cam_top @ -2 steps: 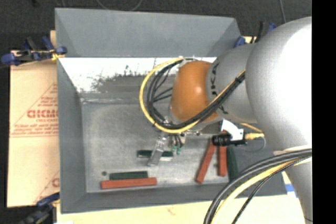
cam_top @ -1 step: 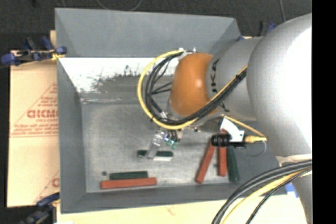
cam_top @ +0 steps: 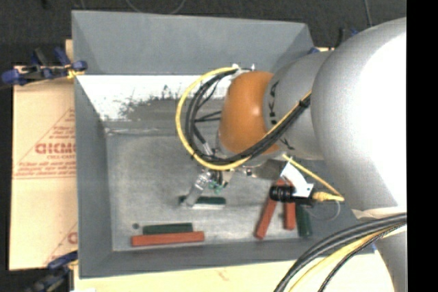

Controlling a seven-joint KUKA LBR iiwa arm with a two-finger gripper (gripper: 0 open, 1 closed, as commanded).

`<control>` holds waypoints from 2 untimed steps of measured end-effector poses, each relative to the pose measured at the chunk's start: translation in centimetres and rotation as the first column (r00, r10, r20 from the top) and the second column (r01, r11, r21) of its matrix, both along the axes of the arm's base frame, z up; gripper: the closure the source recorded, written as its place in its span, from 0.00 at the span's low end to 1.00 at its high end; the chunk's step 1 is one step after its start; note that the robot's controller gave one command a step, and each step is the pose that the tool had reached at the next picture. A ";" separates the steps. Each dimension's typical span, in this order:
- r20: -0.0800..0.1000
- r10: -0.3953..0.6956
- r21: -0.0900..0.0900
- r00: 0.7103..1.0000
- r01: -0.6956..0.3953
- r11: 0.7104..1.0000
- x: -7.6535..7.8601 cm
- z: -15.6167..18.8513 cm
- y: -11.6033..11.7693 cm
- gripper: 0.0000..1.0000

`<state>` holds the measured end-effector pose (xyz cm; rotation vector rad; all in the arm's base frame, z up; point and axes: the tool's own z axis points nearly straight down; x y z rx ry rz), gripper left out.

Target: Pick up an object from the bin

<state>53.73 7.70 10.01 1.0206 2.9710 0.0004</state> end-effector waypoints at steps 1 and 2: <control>-0.001 -0.034 -0.001 0.999 0.034 0.999 0.0 -3.1 -1.2 0.00; 0.002 -0.033 -0.001 0.999 0.033 0.999 0.1 -3.0 -1.2 0.00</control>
Offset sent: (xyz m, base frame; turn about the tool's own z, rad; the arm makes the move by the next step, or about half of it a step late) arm -0.0003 -0.0100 -0.0301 0.0381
